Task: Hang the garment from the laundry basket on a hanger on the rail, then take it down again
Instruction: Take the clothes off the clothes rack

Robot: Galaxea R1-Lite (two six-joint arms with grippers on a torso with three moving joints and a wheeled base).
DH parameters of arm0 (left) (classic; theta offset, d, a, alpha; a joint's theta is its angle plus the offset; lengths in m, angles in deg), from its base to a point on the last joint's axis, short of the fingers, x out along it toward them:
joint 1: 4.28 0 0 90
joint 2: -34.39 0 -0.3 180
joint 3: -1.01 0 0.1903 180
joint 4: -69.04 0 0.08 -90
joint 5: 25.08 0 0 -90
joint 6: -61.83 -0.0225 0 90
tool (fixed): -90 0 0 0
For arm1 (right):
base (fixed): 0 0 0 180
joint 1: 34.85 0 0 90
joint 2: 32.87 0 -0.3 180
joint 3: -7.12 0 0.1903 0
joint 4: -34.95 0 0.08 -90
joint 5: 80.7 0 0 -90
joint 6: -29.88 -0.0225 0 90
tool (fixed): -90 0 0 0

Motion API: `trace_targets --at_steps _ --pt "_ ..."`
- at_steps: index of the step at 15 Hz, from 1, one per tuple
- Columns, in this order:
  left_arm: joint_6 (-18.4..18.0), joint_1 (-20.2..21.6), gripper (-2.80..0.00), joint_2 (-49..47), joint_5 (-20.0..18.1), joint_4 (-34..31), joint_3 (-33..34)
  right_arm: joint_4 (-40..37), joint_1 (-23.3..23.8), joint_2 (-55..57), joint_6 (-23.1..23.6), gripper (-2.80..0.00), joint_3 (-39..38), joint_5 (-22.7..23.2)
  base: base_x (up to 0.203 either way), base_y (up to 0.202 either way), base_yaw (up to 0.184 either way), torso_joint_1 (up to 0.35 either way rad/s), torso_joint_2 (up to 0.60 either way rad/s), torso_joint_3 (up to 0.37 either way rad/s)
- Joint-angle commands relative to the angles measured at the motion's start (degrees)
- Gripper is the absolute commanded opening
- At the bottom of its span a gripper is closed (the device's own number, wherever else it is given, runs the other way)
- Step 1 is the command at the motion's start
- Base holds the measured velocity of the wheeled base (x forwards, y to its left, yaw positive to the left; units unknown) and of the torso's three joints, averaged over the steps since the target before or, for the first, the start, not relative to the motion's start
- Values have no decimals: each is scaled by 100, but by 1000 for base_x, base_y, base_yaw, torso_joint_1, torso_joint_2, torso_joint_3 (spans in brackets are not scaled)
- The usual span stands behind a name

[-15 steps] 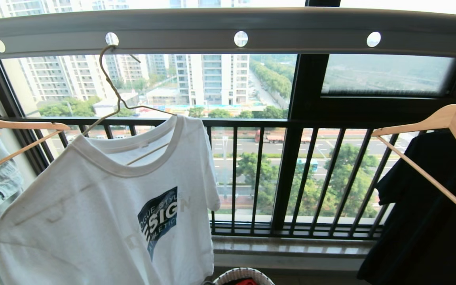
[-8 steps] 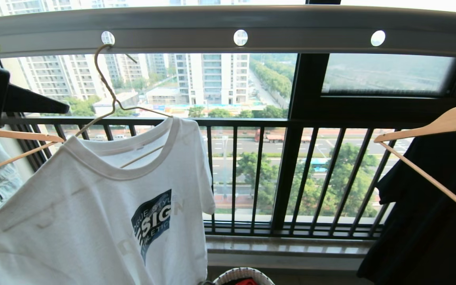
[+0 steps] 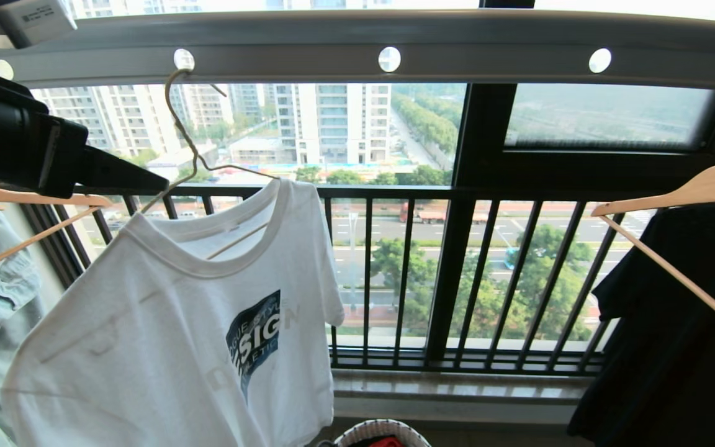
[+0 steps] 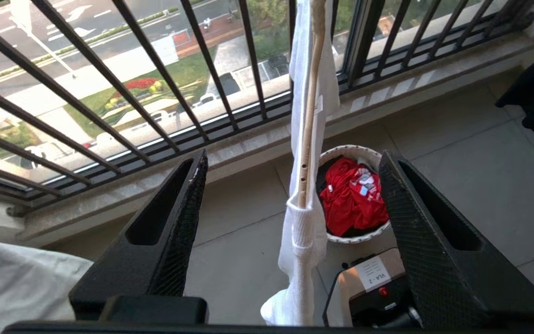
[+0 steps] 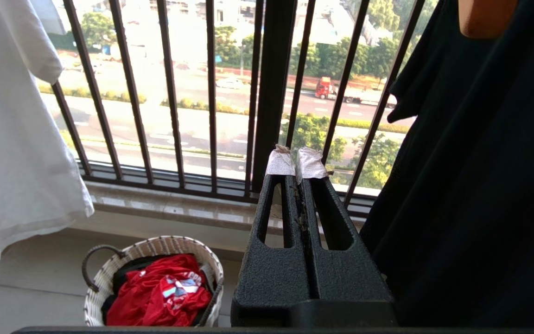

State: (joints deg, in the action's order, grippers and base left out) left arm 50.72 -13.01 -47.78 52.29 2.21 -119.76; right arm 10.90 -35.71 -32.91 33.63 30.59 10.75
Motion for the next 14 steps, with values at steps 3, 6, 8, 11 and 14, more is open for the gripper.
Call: trace_targets --at_steps 3,6,8,11,14 --pt "212 -6 0 -218 -255 625 395 -2 -3 13 4 -280 -1 4 0 0 0 0 0 0" --pt "232 -6 0 -308 -264 1420 823 -2 -3 5 4 -280 -1 4 0 0 0 0 0 0" --pt "323 -39 0 -392 -297 1709 961 -2 -3 9 12 -280 -1 4 0 0 0 0 0 0" --pt "439 -116 0 -550 -292 2356 1091 -2 -3 14 12 -280 -1 4 0 0 0 0 0 0" --pt "509 -155 0 -629 -288 2510 1083 -2 -3 14 9 -280 -1 4 0 0 0 0 0 0"
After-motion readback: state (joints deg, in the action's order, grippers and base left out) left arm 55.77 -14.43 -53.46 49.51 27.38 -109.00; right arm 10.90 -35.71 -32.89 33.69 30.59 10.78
